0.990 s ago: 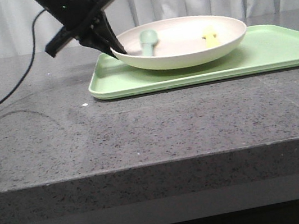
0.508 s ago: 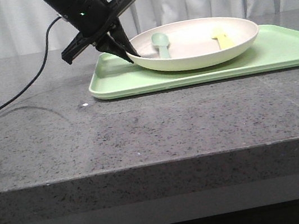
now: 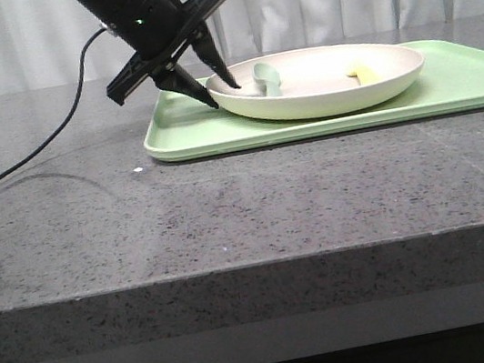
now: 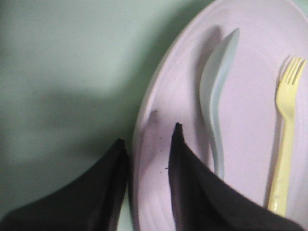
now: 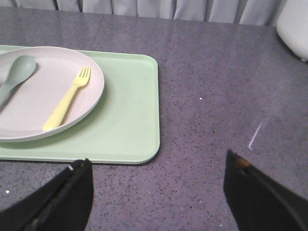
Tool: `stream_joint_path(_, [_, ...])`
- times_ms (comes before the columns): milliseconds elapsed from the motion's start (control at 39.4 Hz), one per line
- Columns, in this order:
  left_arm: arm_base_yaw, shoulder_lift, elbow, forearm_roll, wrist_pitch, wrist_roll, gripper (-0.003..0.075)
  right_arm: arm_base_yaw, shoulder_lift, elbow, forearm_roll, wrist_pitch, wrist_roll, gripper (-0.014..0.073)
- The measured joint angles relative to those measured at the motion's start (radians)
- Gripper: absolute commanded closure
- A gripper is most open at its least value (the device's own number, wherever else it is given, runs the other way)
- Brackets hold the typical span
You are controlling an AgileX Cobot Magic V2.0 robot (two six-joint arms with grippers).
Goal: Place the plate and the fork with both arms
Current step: 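Open the left gripper and raise it away from the plate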
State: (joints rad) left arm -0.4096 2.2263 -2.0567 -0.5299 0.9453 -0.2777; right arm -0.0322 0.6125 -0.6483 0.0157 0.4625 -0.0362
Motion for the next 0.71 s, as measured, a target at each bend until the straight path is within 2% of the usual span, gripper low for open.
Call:
stream_joint_path(203, [-0.002, -0.007, 0.0, -0.004, 0.029, 0.062, 0.0342, 0.0, 0.0, 0.0, 0.0, 0.0, 0.0, 0.0012])
stream_joint_path(381, [0.006, -0.098, 0.0, 0.01, 0.078, 0.17, 0.0342, 0.0, 0.0, 0.0, 0.0, 0.0, 0.0, 0.0012])
stream_joint_path(559, [0.035, -0.223, 0.002, 0.118, 0.133, 0.218, 0.0343, 0.0, 0.0, 0.0, 0.0, 0.007, 0.0, 0.0012])
stream_joint_path(711, [0.05, -0.336, 0.083, 0.205, 0.141, 0.246, 0.0343, 0.0, 0.0, 0.0, 0.0, 0.046, 0.0, 0.0012])
